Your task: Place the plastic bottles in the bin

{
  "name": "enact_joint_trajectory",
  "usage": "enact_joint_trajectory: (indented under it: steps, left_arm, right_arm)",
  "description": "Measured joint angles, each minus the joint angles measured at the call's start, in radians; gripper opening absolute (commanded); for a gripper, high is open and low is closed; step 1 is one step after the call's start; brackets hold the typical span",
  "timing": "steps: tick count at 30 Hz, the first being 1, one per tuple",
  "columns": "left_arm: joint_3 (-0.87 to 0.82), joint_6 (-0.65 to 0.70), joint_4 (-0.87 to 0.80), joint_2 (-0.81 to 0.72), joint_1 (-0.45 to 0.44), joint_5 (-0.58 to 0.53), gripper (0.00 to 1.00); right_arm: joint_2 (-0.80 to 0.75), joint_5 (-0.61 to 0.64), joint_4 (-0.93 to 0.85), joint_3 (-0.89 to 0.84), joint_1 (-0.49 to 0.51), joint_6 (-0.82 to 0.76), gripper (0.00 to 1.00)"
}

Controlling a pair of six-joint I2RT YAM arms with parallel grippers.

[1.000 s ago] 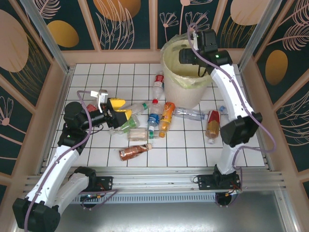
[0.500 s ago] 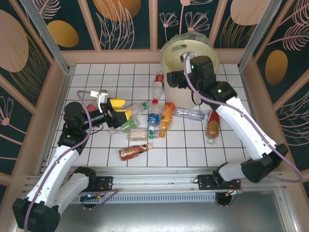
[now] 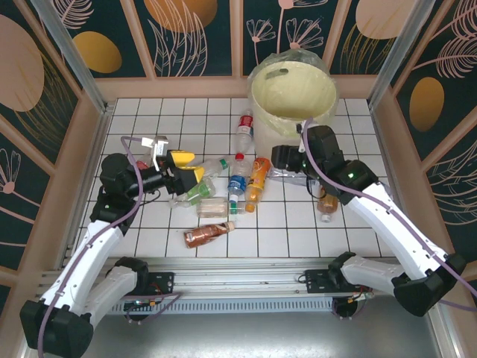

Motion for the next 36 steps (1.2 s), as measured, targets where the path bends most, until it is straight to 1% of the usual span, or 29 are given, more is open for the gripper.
enact_joint_trajectory:
  steps: [2, 5, 7, 10, 14, 18, 22, 27, 32, 36]
  left_arm:
    - [0.01, -0.01, 0.004, 0.019, -0.022, -0.015, 0.99]
    - [0.048, -0.01, 0.006, 0.06, -0.082, -0.047, 0.99]
    - [0.082, -0.01, 0.014, 0.095, -0.131, -0.068, 0.99]
    - [0.126, -0.01, 0.027, 0.157, -0.203, -0.104, 0.99]
    - [0.178, 0.007, 0.033, 0.246, -0.307, -0.164, 0.99]
    - [0.24, 0.04, 0.028, 0.335, -0.408, -0.213, 0.99]
    - [0.35, 0.085, 0.002, 0.424, -0.476, -0.229, 0.99]
    - [0.464, 0.142, -0.056, 0.496, -0.508, -0.221, 0.99]
    - [0.47, 0.193, -0.092, 0.507, -0.51, -0.215, 0.99]
    - [0.457, 0.205, -0.092, 0.507, -0.51, -0.215, 0.99]
  right_arm:
    - [-0.009, -0.002, -0.014, -0.057, -0.042, 0.026, 0.84]
    - [-0.027, -0.013, -0.023, -0.132, -0.135, 0.056, 0.88]
    - [-0.042, -0.012, -0.024, -0.179, -0.207, 0.075, 0.89]
    - [-0.048, -0.01, -0.026, -0.23, -0.289, 0.082, 0.9]
    - [-0.046, -0.015, -0.006, -0.285, -0.37, 0.082, 0.92]
    - [0.0, -0.016, 0.034, -0.337, -0.441, 0.081, 0.93]
    - [0.074, -0.013, 0.076, -0.375, -0.472, 0.074, 0.93]
    - [0.146, -0.013, 0.128, -0.379, -0.482, 0.053, 0.93]
    - [0.219, -0.018, 0.171, -0.384, -0.482, 0.036, 0.91]
    - [0.264, -0.021, 0.196, -0.391, -0.482, 0.024, 0.87]
